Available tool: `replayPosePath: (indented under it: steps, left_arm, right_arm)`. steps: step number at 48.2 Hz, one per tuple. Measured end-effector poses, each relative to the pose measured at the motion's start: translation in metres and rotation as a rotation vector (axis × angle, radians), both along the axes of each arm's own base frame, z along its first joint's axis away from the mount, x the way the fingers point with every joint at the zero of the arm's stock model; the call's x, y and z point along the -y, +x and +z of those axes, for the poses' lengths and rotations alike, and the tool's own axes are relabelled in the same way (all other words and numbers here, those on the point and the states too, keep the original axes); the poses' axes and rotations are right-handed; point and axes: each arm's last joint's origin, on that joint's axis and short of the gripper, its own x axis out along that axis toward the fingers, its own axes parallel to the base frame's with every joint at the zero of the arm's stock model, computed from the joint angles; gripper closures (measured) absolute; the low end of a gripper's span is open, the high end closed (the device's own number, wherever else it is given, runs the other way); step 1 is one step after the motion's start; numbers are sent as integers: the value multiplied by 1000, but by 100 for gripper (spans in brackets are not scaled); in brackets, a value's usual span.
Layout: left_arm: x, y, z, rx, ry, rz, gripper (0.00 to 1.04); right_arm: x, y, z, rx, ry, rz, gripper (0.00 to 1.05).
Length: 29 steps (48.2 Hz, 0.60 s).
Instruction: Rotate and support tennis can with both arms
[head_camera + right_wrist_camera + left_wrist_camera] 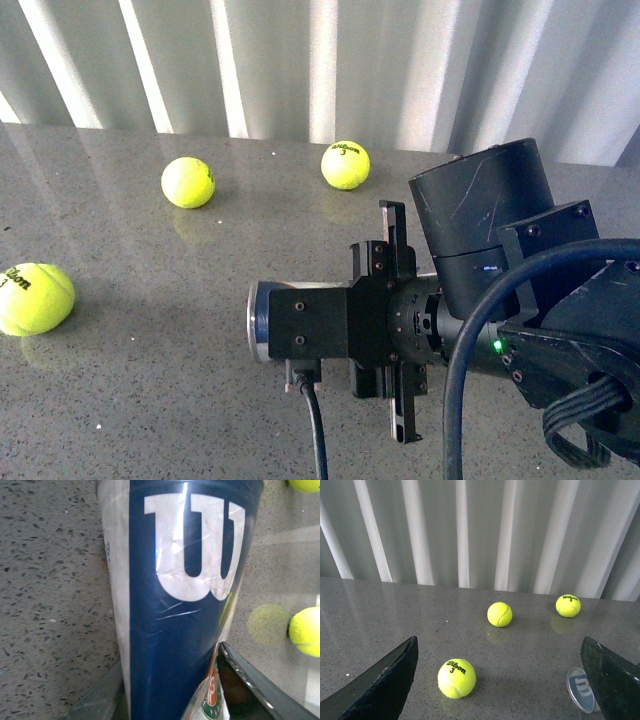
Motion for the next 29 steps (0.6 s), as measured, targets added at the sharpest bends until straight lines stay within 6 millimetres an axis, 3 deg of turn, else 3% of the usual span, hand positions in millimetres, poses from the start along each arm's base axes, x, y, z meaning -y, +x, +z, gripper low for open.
replayPosePath:
  steps: [7, 15, 29]
  left_arm:
    - [0, 0, 0, 0, 0, 0, 7]
    - [0, 0, 0, 0, 0, 0, 7]
    - [0, 0, 0, 0, 0, 0, 7]
  right_arm:
    - [1, -3, 5, -14, -3, -6, 36]
    - [0, -9, 24, -33, 20, -19, 5]
    - [5, -22, 58, -89, 117, -55, 7]
